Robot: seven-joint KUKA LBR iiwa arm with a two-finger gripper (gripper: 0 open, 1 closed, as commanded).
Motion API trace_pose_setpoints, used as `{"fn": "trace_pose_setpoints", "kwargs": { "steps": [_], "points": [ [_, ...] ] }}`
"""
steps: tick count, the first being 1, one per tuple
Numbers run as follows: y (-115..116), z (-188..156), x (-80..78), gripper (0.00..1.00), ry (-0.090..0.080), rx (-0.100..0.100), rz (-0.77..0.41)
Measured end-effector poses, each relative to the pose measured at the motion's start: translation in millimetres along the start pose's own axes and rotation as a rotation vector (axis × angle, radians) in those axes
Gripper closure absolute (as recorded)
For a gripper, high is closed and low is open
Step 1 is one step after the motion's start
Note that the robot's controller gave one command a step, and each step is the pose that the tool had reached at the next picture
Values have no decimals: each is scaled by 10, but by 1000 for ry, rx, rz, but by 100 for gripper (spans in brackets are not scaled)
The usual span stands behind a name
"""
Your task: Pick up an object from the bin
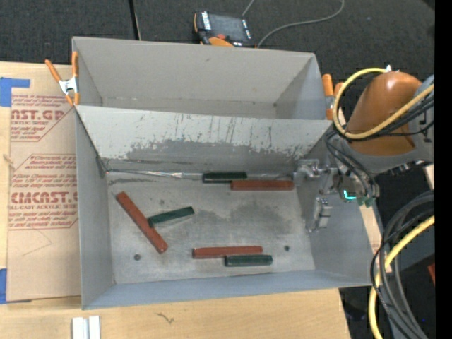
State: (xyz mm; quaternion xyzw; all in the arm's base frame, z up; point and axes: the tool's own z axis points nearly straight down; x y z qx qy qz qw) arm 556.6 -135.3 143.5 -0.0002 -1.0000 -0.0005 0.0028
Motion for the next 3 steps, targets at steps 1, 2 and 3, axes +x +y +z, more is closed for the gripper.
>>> {"fn": "trace_pose_setpoints", "kwargs": {
  "steps": [1, 2, 3],
  "points": [
    [233, 740, -257, 0, -7, -1, 336],
    [223, 728, 313, 0, -10, 1, 229],
    [818, 727, -330, 0, -12, -1, 5]
  ]
}}
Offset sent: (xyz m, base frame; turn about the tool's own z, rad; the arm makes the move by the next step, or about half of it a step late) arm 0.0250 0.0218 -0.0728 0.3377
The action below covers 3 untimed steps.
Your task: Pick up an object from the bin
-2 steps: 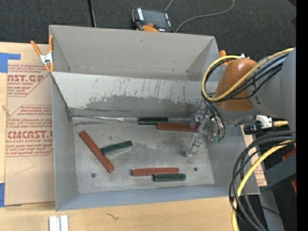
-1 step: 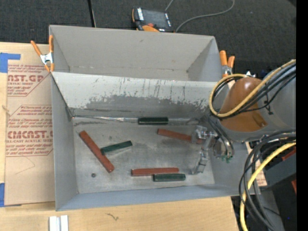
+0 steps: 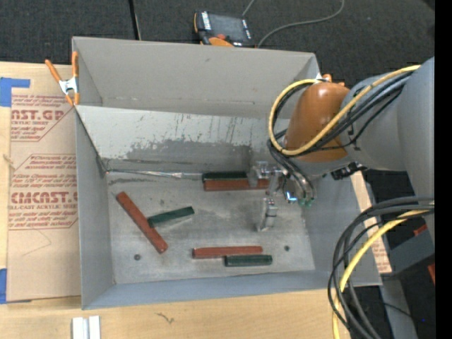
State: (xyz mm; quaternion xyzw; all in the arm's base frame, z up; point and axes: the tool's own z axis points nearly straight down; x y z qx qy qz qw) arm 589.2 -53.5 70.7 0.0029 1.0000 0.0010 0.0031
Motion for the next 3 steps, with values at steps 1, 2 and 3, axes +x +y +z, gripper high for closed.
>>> {"fn": "trace_pose_setpoints", "kwargs": {
  "steps": [1, 2, 3],
  "points": [
    [832, 0, -30, 0, 1, -1, 142],
    [1849, -74, 241, 0, 6, -3, 189],
    [1792, -69, 231, 100, 5, 3, 195]
  ]
}}
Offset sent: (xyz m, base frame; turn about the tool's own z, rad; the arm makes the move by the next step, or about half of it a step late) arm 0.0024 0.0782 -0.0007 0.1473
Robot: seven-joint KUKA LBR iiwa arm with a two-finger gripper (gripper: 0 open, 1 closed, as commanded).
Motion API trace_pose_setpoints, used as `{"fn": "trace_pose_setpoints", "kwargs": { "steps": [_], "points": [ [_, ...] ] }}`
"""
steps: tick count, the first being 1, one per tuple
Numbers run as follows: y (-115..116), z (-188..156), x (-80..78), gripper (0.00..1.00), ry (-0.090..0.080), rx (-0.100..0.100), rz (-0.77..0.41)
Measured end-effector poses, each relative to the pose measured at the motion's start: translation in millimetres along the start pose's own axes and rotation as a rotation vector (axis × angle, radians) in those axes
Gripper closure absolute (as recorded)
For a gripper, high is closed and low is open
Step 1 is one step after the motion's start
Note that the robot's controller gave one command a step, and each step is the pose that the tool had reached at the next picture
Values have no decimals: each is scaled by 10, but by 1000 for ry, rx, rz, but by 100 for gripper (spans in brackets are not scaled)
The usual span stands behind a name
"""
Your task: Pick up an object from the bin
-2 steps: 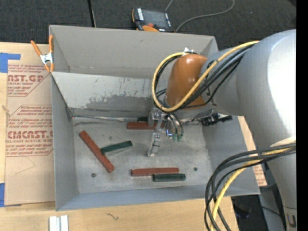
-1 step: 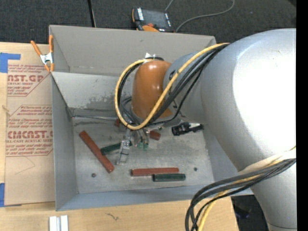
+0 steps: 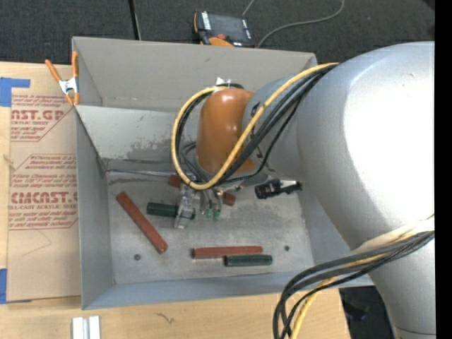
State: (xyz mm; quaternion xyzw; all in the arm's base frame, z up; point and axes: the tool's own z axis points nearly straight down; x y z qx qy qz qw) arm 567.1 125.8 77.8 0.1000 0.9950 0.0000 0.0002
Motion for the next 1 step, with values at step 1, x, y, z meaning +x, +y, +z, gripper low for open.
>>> {"fn": "trace_pose_setpoints", "kwargs": {
  "steps": [1],
  "points": [
    [-194, -1260, 163, 100, -7, -4, 53]
  ]
}}
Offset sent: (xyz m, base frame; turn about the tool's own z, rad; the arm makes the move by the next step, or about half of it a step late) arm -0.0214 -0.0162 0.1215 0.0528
